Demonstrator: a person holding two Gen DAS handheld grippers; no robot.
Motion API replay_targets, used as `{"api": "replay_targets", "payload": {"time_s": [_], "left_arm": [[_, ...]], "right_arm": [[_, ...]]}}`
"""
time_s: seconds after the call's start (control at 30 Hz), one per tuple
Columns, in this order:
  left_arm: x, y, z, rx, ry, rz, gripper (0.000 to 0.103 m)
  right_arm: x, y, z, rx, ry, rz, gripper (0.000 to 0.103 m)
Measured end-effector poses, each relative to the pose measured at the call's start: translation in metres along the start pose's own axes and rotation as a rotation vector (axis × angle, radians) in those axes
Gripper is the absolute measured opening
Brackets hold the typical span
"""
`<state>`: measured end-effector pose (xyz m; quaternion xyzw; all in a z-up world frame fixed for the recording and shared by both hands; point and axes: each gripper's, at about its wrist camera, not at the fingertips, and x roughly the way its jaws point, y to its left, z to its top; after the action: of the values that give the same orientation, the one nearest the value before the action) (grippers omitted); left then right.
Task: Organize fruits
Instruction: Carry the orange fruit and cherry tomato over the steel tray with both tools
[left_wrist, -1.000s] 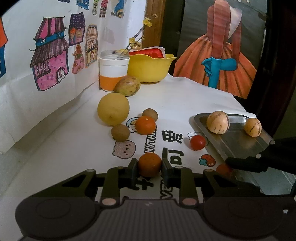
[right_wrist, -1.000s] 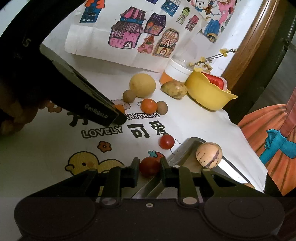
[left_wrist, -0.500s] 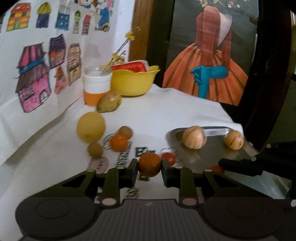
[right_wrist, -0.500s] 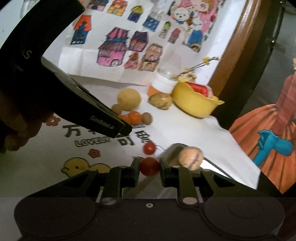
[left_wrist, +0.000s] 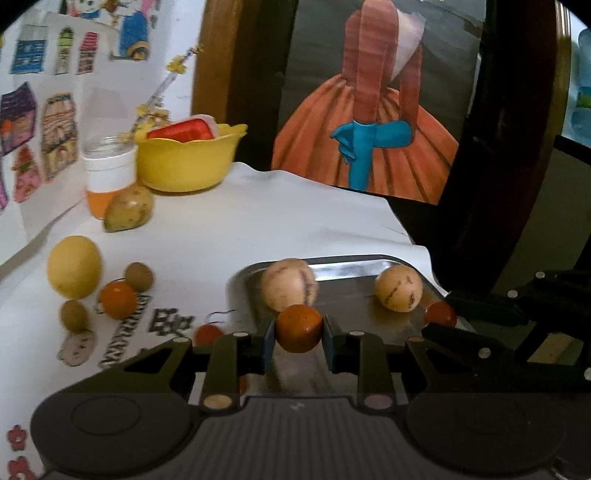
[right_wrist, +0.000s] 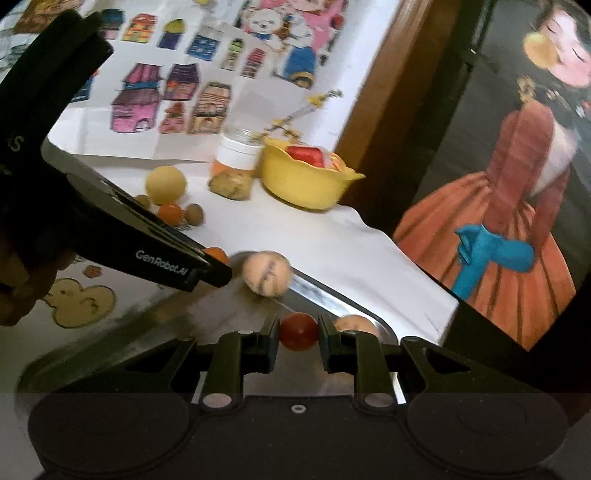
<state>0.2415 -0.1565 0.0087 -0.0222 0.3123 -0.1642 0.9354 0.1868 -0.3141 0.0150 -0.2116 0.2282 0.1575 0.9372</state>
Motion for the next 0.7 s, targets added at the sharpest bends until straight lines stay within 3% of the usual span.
{"api": "replay_targets", "payload": {"time_s": [0.33,0.7], "left_arm": [[0.030,-0.018,0.003,0.021,0.035,0.018,0.030],[0.042,-0.012,0.001,0.020,0.063,0.062,0.030]], "right_arm": [[0.021,-0.024,-0.019,0.091,0.019,0.015,0.024],[0.041,-0.027,-0.019,0.090,0.061,0.031,0.024]]}}
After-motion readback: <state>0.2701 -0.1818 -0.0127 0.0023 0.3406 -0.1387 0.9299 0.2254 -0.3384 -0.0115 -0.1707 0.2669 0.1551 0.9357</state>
